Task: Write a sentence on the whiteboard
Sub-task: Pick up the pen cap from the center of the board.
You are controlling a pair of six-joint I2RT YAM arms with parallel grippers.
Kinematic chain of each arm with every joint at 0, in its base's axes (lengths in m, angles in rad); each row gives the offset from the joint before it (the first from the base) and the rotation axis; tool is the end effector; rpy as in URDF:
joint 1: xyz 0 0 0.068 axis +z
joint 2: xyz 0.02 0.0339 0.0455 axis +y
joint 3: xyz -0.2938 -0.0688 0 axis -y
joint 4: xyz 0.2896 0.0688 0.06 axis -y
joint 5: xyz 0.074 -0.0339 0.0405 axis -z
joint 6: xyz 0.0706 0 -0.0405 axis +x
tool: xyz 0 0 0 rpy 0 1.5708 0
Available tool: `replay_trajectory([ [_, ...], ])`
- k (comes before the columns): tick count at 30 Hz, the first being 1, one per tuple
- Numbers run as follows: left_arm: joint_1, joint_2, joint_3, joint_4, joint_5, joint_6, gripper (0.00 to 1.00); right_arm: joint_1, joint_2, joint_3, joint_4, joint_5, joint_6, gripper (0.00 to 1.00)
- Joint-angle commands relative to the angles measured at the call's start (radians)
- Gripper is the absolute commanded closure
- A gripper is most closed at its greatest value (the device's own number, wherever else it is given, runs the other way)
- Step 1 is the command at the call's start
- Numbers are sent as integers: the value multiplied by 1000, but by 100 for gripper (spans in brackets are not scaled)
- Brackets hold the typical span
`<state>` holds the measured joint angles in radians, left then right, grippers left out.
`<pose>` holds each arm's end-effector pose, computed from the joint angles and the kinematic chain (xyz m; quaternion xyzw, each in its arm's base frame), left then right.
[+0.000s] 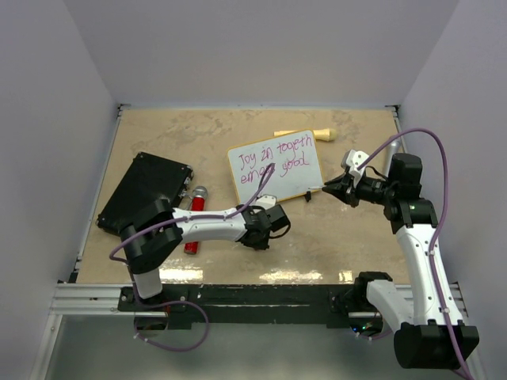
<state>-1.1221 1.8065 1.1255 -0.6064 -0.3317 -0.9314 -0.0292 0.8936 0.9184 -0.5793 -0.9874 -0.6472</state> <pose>0.1902 -0.3421 0.1283 0.0697 0.9742 -0.0346 0.2119 0.2215 0.0525 0.3502 -0.4536 0.6628 0.2484 0.5416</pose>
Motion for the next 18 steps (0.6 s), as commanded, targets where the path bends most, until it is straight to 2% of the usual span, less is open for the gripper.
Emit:
replay_trajectory([
  [1,56,-56,-95,43,77,163,69,-5,-18,-4,-1,-25,-11,100],
  [9,122,-98,-139,95,207,272,66,-6,-15,-6,1,-25,-9,100],
  [18,157,-62,-151,65,310,338,71,-6,-13,-6,1,-23,-9,100],
])
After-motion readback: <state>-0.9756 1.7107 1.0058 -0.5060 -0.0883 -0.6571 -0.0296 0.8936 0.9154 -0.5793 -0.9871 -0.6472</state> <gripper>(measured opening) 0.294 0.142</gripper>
